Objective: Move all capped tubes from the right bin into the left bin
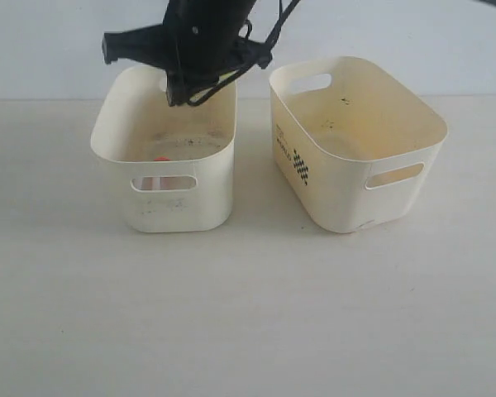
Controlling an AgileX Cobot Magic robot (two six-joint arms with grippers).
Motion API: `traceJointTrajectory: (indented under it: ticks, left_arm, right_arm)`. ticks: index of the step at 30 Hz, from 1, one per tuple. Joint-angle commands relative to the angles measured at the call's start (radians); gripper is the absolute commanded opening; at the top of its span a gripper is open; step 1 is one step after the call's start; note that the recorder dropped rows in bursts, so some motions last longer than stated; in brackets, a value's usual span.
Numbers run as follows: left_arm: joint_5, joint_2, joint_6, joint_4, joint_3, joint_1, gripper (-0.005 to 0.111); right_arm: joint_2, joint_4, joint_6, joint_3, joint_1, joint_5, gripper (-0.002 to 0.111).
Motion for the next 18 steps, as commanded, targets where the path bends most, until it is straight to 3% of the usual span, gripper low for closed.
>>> traceJointTrajectory:
  ticks: [1,5,9,18]
  left_arm:
    - [-0.004,0.0,-0.01,-0.006,-0.004,0.0,0.004]
    - [-0.004,0.0,-0.01,-0.006,-0.004,0.0,0.004]
    - [-0.004,0.0,-0.01,-0.006,-0.004,0.0,0.004]
    - [-0.004,0.0,-0.01,-0.006,-0.004,0.0,0.004]
  right_arm:
    - [-0.092,-0.012,-0.075,-0.004,0.037,0.048,0.001]
    - [-0.167,-0.018,-0.092,0.032,0.108,0.058,0.001]
    - [-0.264,-0.091,-0.078,0.172,0.194,-0.031,0.001]
    - [-0.572,-0.127,-0.015,0.696,0.285,-0.365,0.001]
